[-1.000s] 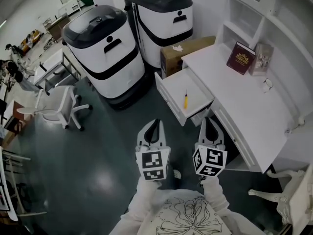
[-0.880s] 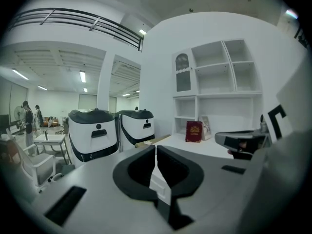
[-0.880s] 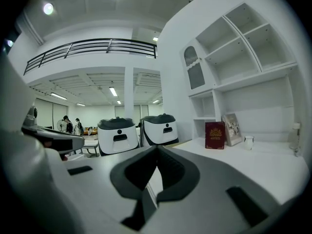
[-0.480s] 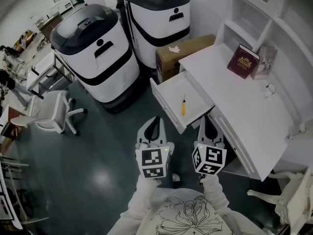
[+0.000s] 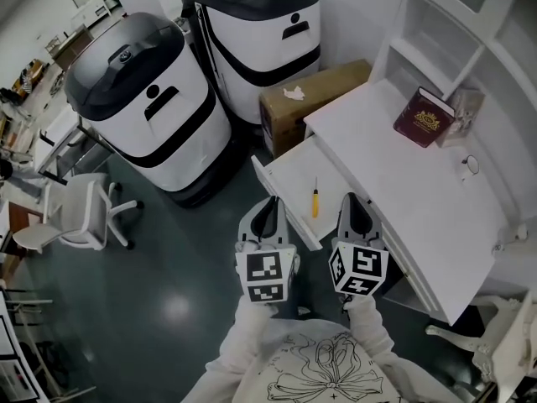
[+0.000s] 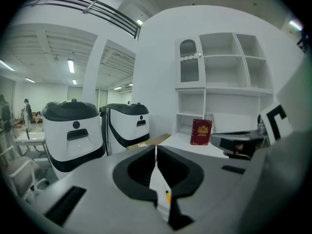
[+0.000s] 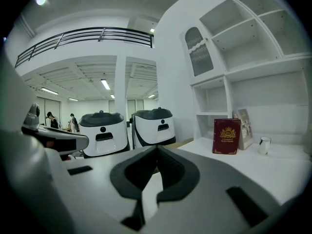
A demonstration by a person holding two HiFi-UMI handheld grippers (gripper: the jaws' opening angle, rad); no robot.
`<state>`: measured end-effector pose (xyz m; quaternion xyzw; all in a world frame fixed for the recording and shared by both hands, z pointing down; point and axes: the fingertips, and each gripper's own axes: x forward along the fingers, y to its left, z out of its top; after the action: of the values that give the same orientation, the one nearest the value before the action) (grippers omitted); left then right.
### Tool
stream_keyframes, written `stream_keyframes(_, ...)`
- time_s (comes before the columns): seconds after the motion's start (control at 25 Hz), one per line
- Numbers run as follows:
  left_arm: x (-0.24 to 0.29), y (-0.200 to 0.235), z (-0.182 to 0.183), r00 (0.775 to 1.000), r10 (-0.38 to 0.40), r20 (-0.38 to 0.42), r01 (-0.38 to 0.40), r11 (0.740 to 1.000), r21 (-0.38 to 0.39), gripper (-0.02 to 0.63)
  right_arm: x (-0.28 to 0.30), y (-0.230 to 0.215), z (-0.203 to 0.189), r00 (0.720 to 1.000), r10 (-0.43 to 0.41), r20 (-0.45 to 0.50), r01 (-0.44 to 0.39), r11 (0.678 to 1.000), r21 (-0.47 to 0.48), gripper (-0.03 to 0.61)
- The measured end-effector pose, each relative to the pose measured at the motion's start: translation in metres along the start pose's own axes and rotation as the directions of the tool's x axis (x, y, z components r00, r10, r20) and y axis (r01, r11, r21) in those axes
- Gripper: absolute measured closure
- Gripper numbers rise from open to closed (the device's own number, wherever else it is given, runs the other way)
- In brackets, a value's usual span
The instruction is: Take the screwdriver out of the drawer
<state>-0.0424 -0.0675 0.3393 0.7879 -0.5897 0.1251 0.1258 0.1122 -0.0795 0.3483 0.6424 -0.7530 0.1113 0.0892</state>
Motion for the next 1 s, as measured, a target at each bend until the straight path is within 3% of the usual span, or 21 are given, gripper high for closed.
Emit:
stream_keyframes(0.44, 0.090, 0.034, 0.014, 0.998, -0.043, -0.050, 0.044, 0.999, 0.002, 0.600, 0.091, -0.007, 0.006, 0.998, -0.035, -0.049, 0.036, 0.999, 0.017, 0.575)
stream_keyframes(1.0, 0.146, 0.051, -0.015, 0.988, -0.068, -0.138, 0.064, 0.997, -0.031, 0.600, 0.140, -0.020, -0.028, 0.987, -0.063, -0.147, 0.069, 0.997, 0.037, 0.575)
